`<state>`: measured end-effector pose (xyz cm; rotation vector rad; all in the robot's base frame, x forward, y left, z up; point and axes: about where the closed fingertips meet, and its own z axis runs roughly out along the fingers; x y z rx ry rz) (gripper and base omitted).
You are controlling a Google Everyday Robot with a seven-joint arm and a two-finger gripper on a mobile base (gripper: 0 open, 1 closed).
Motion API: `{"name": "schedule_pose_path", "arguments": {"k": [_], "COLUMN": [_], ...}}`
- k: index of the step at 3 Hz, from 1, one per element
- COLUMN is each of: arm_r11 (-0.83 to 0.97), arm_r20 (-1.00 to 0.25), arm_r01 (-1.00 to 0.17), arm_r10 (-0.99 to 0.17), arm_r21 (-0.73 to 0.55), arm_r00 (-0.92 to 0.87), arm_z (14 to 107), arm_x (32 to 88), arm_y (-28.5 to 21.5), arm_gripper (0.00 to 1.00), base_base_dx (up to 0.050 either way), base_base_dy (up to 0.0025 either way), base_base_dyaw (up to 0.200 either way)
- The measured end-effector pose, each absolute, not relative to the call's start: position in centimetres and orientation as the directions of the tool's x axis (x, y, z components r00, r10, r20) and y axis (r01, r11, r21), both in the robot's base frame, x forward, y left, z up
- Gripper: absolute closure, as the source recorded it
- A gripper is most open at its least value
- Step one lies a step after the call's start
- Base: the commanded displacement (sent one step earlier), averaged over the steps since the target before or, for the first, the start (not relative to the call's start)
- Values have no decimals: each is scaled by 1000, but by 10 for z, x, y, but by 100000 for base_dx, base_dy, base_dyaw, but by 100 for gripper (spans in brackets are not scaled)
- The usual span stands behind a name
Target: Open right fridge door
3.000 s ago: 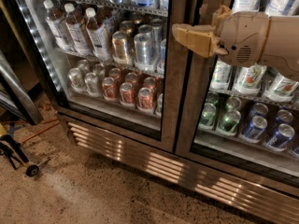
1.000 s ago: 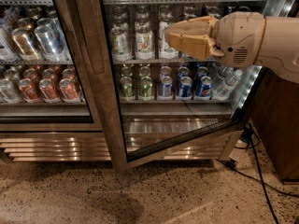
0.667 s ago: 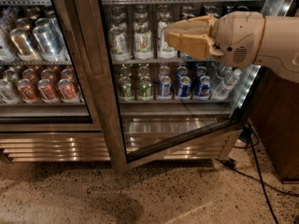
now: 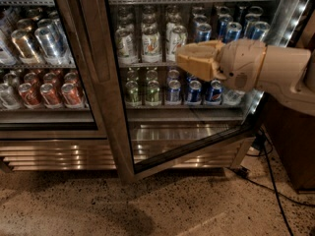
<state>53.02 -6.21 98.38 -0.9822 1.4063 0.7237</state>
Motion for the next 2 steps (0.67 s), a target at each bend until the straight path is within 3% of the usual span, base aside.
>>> {"name": "schedule_pose_path", "arguments": {"k": [2], "arm_r11": [484], "arm_r20": [-993], "arm_r01": [-871], "arm_r10": [-115], "arm_r21": [-89], "arm_r00": [38], "arm_z": [935], "arm_x": [513], "arm_y": [-50], "arm_gripper": [100], "base_base_dx": [0], "base_base_dy": [0], "base_base_dyaw": [0]}}
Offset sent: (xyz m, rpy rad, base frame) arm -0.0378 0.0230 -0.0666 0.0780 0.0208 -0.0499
